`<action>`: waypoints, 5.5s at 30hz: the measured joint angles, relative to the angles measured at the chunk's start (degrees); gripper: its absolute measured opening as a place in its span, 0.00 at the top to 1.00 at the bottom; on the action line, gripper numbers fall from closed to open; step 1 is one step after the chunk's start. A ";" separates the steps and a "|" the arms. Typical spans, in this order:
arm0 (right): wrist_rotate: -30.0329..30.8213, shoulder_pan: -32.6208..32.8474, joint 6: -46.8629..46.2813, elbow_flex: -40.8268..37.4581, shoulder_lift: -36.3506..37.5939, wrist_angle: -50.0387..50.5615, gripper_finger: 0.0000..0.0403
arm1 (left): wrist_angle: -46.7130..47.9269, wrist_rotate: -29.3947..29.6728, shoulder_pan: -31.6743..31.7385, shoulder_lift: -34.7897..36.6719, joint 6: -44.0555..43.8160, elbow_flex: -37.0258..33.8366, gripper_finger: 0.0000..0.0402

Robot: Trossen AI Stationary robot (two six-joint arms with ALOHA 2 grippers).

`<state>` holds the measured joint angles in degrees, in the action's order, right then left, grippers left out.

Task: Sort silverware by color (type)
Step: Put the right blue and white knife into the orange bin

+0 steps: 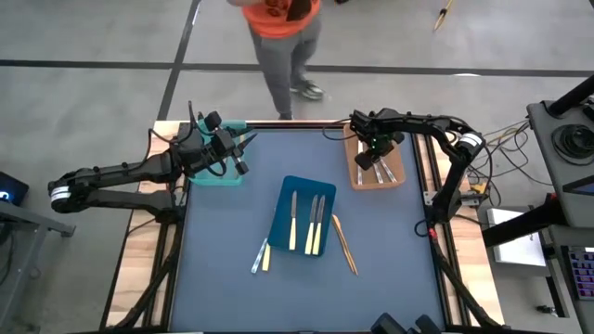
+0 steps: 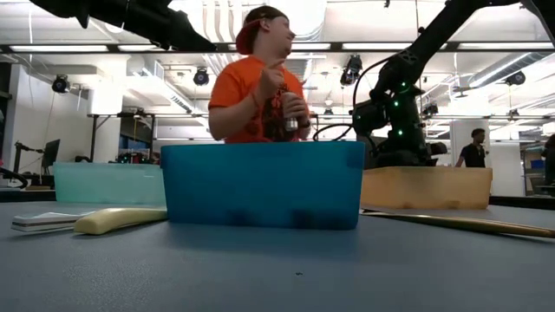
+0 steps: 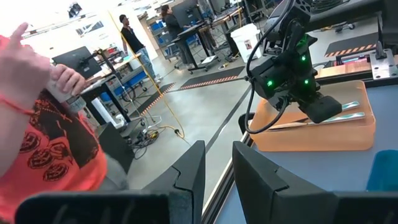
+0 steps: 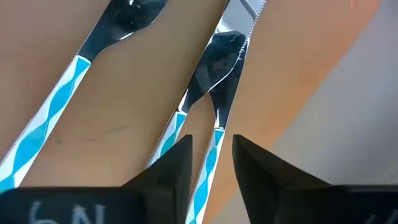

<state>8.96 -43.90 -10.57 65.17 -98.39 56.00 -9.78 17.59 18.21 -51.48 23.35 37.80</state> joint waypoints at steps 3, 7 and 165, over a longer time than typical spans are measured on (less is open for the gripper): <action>0.04 0.00 1.76 -0.52 0.00 -0.43 0.68 | 0.13 0.00 0.01 0.00 0.00 0.00 0.84; 0.06 0.00 3.78 -2.13 0.00 -2.25 0.64 | 0.11 0.00 -0.01 0.00 0.00 0.00 0.84; -10.47 1.38 -58.60 -1.97 -0.03 -9.99 0.55 | 5.64 10.40 0.43 -0.02 0.15 -1.97 0.84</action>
<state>-1.52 -42.52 -69.17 63.20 -98.42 46.01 -4.14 27.99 18.63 -51.51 23.51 35.83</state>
